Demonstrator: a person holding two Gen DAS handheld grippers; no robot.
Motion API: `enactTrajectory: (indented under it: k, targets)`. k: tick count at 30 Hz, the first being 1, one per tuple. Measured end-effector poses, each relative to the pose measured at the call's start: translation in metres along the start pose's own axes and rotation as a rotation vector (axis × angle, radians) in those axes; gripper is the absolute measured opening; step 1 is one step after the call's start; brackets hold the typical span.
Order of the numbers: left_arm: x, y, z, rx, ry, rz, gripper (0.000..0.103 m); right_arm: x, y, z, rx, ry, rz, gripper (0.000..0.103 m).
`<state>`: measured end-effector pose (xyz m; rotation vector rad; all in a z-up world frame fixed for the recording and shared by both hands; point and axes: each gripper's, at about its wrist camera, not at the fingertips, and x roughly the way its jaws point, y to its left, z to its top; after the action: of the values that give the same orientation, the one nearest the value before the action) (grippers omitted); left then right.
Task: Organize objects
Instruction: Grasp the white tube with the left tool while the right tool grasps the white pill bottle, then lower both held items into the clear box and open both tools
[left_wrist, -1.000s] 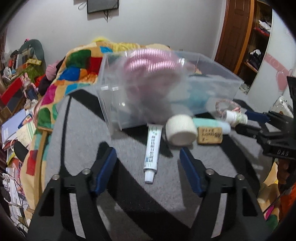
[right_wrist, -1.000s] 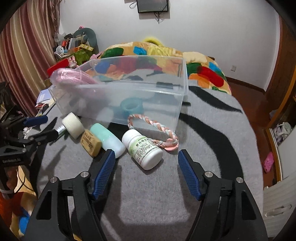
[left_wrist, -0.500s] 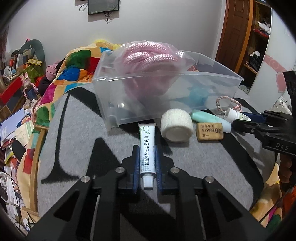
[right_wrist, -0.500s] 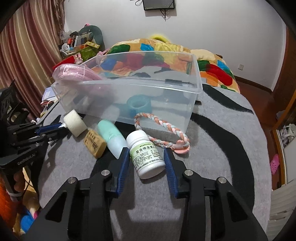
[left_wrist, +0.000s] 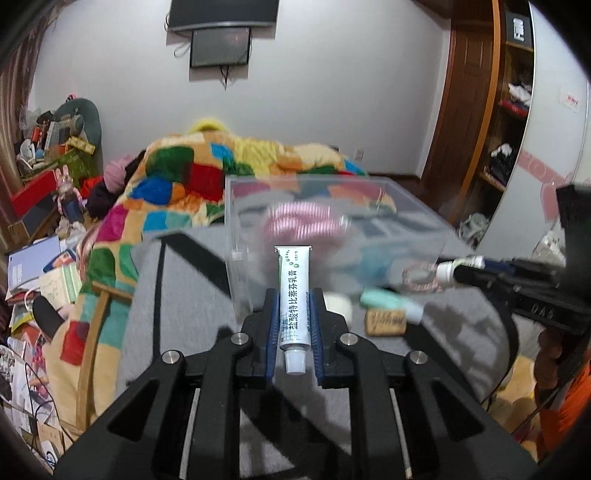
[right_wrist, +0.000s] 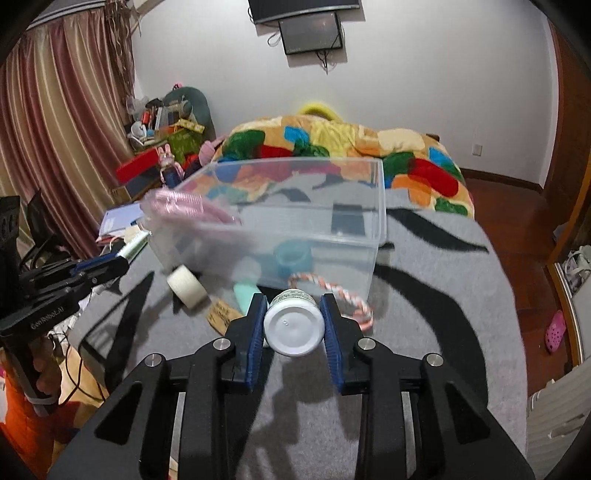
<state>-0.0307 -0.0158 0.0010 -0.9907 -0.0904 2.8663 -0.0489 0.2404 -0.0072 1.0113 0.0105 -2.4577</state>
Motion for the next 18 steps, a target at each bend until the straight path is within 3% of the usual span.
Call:
enactTrajectory:
  k: [7, 13, 18]
  targets:
    - [0.0, 0.011, 0.038, -0.031, -0.044, -0.008, 0.015, -0.01, 0.004, 0.025, 0.015, -0.087, 0.008, 0.027]
    - [0.038, 0.032, 0.064, -0.081, 0.024, -0.016, 0.015, 0.004, 0.0, 0.052, 0.032, -0.115, -0.026, 0.027]
    - [0.079, 0.048, 0.072, -0.118, 0.124, -0.071, 0.015, 0.038, -0.01, 0.064, 0.055, -0.051, -0.074, 0.027]
